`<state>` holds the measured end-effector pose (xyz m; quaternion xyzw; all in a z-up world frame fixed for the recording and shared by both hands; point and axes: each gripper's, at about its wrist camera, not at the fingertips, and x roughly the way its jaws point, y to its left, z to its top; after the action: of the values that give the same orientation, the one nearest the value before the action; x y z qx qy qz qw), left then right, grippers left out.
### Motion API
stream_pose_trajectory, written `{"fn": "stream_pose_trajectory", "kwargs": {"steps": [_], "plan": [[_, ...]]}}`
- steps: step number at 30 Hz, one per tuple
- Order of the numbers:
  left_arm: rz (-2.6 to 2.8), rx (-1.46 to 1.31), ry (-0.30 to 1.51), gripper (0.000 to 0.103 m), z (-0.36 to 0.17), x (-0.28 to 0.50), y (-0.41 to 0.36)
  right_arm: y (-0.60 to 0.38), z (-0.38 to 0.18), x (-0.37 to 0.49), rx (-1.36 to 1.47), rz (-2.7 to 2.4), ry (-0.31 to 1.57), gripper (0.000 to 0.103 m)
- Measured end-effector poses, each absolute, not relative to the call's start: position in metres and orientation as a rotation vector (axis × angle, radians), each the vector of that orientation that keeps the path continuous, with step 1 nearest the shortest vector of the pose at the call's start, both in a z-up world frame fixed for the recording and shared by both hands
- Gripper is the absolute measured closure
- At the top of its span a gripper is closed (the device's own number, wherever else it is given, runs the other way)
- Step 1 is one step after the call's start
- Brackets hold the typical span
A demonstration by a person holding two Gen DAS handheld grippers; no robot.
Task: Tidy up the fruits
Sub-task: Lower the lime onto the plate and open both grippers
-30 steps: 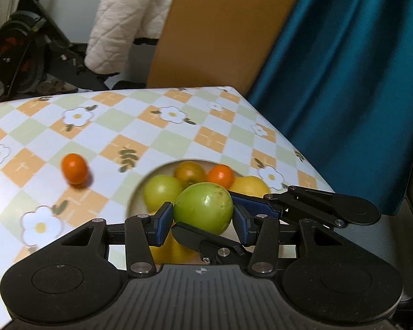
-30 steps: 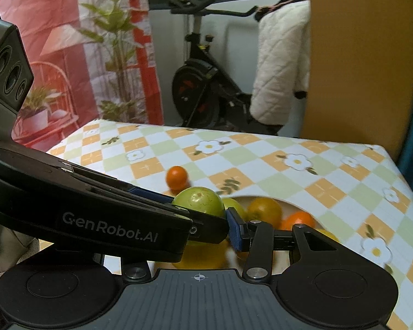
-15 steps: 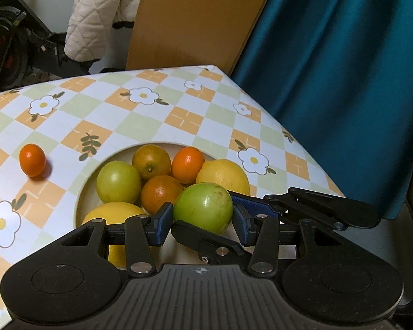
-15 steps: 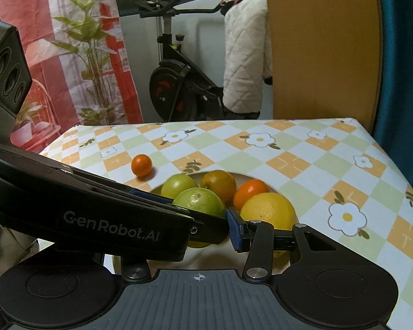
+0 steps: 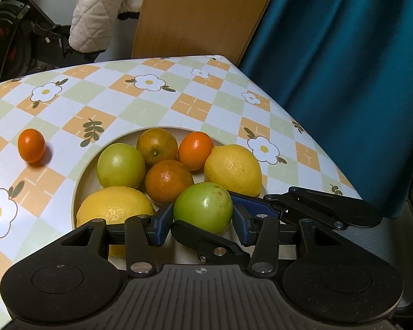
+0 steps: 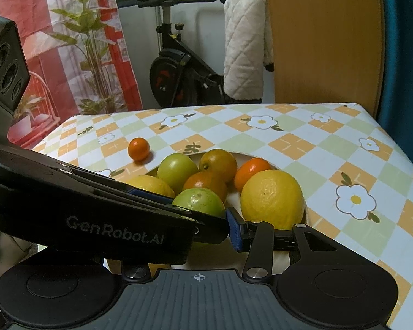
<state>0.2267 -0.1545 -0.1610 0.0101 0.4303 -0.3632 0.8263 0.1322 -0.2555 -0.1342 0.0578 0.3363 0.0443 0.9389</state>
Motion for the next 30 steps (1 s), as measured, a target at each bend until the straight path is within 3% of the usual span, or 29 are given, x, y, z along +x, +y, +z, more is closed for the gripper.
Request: {"fn": "stream_pose_trajectory", "kwargs": {"steps": [20,30], "plan": [[-0.758,0.067,0.866,0.053,-0.160,0.220,-0.159,-0.263,-0.145,0.131,0.166,0.071,0.712,0.062],[-0.744,0.038,0.826,0.053,-0.146,0.220,-0.145,-0.259,-0.130,0.129,0.128,0.063,0.680,0.056]]}}
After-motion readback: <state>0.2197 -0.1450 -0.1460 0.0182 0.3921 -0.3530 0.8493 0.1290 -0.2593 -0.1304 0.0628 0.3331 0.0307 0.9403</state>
